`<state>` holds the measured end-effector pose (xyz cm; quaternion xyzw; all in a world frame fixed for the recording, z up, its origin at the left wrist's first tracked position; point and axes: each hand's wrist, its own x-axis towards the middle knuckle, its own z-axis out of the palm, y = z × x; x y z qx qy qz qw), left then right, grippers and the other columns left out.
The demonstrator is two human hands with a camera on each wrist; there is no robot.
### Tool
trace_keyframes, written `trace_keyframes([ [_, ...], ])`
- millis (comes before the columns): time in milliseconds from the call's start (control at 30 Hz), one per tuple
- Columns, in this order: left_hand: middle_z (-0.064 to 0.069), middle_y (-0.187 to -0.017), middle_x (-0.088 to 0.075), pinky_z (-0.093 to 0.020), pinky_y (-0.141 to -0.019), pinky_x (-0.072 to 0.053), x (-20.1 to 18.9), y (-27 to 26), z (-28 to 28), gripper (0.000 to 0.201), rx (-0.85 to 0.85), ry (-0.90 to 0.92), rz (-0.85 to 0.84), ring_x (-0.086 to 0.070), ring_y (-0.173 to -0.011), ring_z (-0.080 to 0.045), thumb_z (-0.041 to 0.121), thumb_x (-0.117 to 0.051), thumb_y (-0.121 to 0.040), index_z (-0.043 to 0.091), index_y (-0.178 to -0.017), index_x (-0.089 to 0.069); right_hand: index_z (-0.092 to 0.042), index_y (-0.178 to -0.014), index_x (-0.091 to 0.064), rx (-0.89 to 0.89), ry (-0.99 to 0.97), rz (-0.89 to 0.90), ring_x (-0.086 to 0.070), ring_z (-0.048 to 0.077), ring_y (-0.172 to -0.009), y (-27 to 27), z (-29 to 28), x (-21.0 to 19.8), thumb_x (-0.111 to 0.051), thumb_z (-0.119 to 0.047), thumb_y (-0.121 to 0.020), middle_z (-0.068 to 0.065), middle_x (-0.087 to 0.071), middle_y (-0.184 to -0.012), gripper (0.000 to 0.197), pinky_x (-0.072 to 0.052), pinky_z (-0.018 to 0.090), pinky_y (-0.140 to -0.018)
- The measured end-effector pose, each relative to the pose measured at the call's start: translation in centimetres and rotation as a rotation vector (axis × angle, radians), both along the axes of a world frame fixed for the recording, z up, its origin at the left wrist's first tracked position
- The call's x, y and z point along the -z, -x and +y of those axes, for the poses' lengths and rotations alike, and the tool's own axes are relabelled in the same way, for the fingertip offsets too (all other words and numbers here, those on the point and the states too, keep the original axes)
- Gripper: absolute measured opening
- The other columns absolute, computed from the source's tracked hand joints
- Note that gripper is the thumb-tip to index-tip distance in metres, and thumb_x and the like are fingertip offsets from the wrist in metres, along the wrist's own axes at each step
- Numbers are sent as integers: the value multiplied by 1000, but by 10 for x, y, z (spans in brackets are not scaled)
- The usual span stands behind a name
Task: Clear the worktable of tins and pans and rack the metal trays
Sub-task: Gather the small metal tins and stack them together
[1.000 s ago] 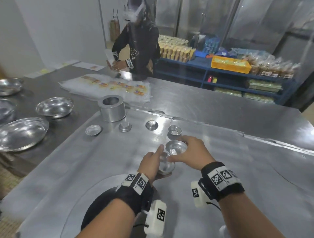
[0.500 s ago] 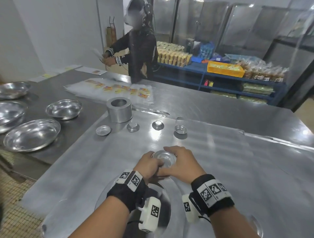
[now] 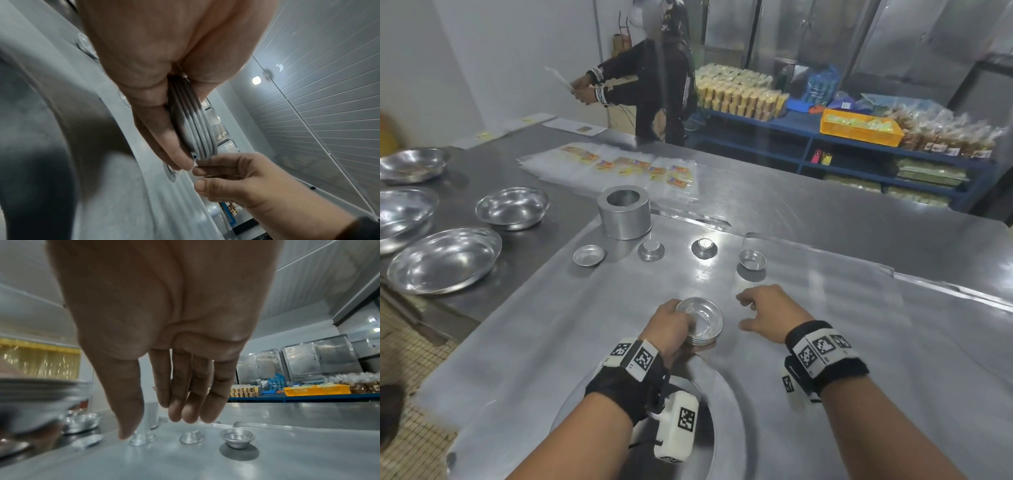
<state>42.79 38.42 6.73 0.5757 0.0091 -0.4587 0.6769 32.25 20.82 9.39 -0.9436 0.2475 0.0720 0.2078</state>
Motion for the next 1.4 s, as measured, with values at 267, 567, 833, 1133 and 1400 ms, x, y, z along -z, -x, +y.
trace_keyframes([
  [267, -30, -124, -51, -49, -69, -61, 9, -2, -30, 41, -59, -27, 32, -62, -99, -51, -20, -39, -83, -3, -116, -56, -12, -113, -66, 158, 134, 68, -65, 29, -98, -46, -89, 33, -71, -34, -83, 12, -67, -111, 37, -55, 34, -84],
  [567, -32, -125, -54, -52, -72, -61, 23, -7, -49, 39, -157, -39, 44, -61, -107, -53, -20, -39, -84, -4, -114, -58, -9, -110, -60, 263, 68, 49, -59, 31, -105, -106, -156, 81, -54, -66, -83, 10, -61, -103, 63, -45, 33, -85],
  [833, -32, -123, -56, -52, -73, -61, 25, -10, -52, 36, -180, -84, 8, -62, -106, -51, -18, -41, -85, -2, -112, -59, -28, -91, -58, 232, 118, 148, -49, 34, -121, -139, -170, 98, -69, -58, -72, 10, -54, -124, 38, -45, 35, -85],
  [1133, -31, -124, -53, -56, -74, -60, 28, -12, -36, 35, -246, -113, 2, -61, -107, -52, -17, -42, -83, -2, -110, -59, -7, -131, -55, 207, 14, 2, -50, 28, -125, -139, -135, 82, -84, -52, -67, 11, -56, -132, 84, -42, 33, -97],
  [1400, -28, -118, -56, -59, -74, -59, 19, -19, -9, 25, -261, -94, 3, -60, -101, -47, -9, -55, -86, -3, -109, -60, -17, -118, -66, 64, -153, -191, -58, 16, -104, -119, -58, 21, -90, -49, -56, -1, -63, -112, 74, -43, 22, -73],
])
